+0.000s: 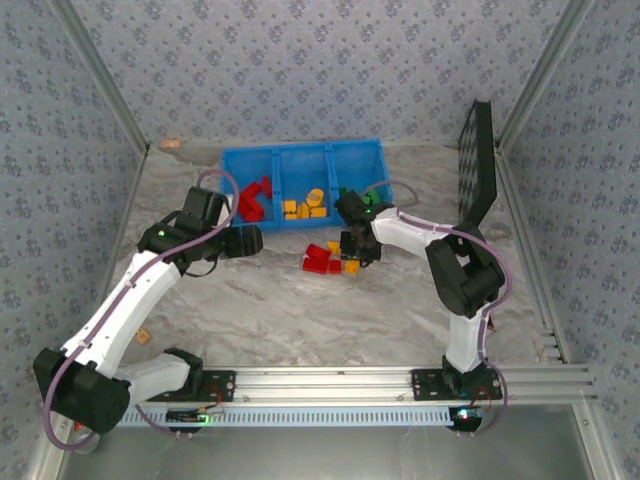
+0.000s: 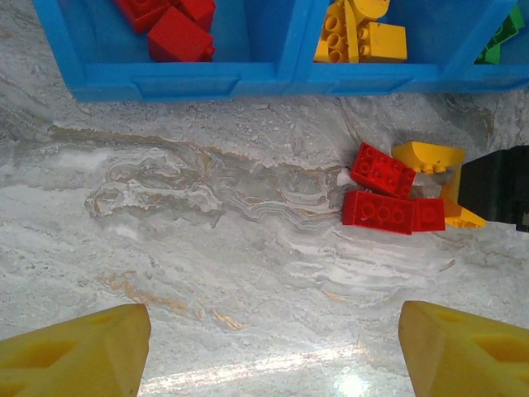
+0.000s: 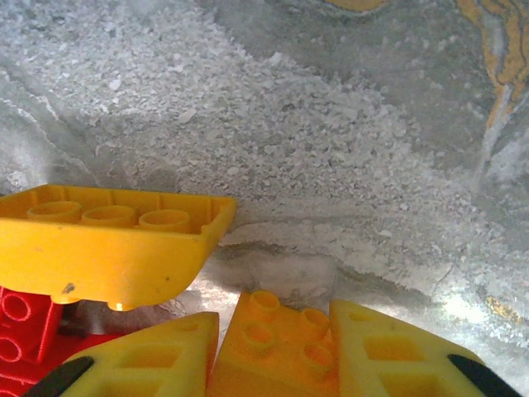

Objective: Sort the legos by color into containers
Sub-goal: Pick up the lego from the center of the table, then place the lego in the container.

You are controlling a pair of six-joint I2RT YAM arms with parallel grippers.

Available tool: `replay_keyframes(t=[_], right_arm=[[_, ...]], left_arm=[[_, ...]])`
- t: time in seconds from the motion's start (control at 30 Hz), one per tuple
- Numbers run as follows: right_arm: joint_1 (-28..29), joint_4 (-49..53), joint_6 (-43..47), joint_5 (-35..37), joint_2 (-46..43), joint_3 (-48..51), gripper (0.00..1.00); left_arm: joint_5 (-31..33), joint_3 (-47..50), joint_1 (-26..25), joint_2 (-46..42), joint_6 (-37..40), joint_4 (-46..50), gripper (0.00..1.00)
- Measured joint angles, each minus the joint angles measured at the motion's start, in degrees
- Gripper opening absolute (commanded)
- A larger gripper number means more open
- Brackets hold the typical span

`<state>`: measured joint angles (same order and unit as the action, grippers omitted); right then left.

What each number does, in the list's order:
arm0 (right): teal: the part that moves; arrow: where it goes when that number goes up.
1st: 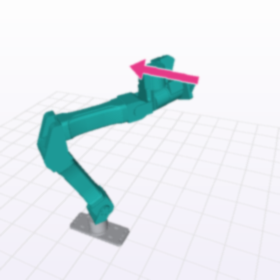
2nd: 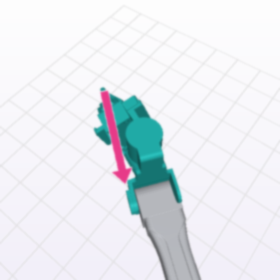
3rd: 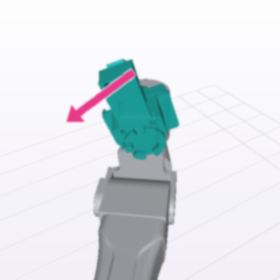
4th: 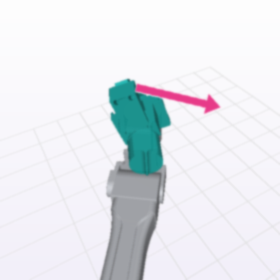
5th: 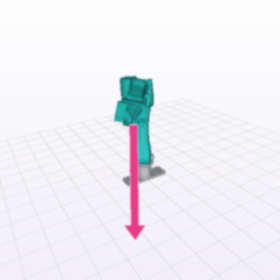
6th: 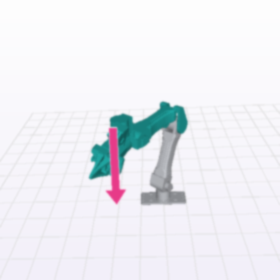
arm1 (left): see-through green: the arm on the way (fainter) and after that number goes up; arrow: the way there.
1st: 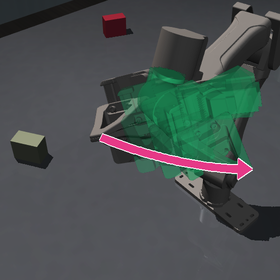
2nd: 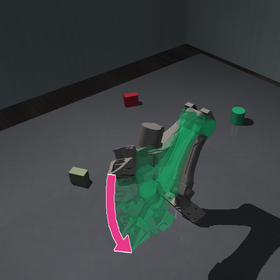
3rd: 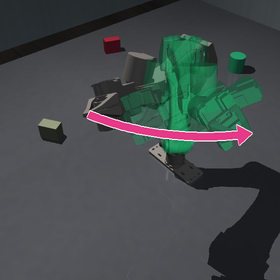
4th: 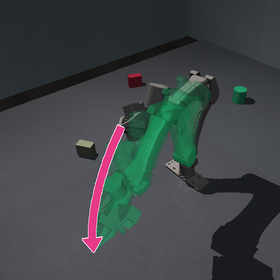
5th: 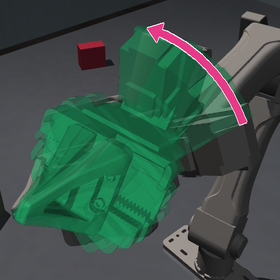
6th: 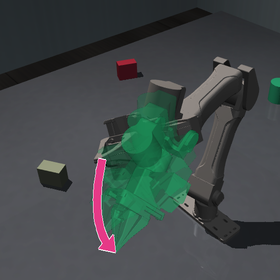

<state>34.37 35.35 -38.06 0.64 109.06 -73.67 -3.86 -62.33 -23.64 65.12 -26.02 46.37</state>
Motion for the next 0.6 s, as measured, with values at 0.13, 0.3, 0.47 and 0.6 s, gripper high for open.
replay_keyframes(t=[0.13, 0.3, 0.47, 0.6], right_arm=[[0.07, -0.28, 0.15, 0.04, -0.59, 0.57, 0.25], [0.28, 2.73, 1.95, 1.14, -1.53, 0.13, 0.25], [0.94, 7.26, 6.01, 3.65, -2.97, -7.93, 0.25], [2.23, 7.23, 10.75, 6.38, -2.8, -18.05, 0.25]], left_arm=[[0.0, 1.36, -0.24, 1.99, -0.5, -0.09, 0.79], [-0.02, 4.13, -2.25, 3.37, -2.08, -0.55, 0.79], [-0.02, 4.35, -3.41, 3.67, -3.04, -1.55, 0.79], [-0.02, 6.47, -3.69, 3.52, -4.17, -2.47, 0.79]])
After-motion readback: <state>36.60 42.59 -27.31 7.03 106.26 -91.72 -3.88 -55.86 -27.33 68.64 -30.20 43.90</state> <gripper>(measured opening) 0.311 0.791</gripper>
